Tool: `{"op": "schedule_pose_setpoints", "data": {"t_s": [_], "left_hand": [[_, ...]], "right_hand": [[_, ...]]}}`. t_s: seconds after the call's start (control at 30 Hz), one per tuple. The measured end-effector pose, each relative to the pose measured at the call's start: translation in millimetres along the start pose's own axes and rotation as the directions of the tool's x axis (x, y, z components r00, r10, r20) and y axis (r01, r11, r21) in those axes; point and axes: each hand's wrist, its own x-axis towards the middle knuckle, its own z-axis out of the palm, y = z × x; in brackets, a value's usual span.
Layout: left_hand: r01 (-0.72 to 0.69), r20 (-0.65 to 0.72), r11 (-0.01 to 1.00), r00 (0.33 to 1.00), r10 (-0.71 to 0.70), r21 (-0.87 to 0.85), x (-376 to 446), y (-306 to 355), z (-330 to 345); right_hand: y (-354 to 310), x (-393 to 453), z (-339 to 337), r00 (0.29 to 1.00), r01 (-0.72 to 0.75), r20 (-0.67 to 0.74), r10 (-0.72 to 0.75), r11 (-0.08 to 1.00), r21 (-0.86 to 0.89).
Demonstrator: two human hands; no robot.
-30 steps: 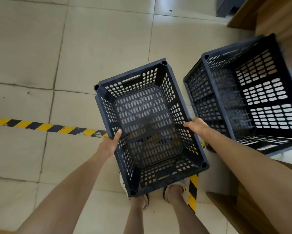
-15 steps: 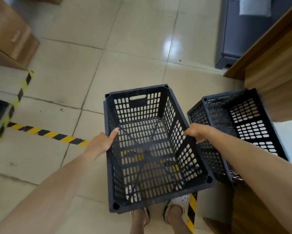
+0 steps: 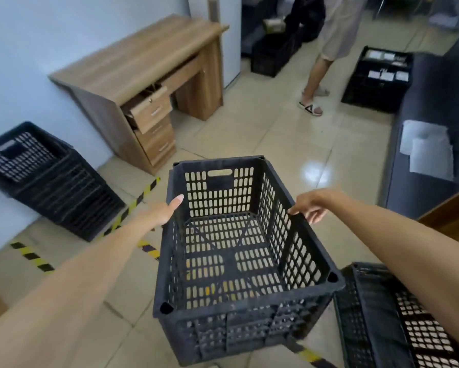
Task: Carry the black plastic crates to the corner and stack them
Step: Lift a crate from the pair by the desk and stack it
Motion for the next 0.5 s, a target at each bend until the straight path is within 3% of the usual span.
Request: {"op": "schedule_pose_setpoints", "data": {"t_s": [0.33,0.5], "left_hand": [[-0.07,-0.274,0.997,0.959,0.073,0.022,-38.3,-93.9,-216.2],[-0.002,-0.389,0.999,0.921,0.015,0.034,-28.2,-135.5,-287.4]], "right_hand": [[-208.9,-106.2,-115.7,0.97,0.178,-0.129,-0.204,0.966,-0.187],[-288.7,-113.3,-142.4,0.947,0.24,-0.157,-0.281,0.941,-0.239]]}}
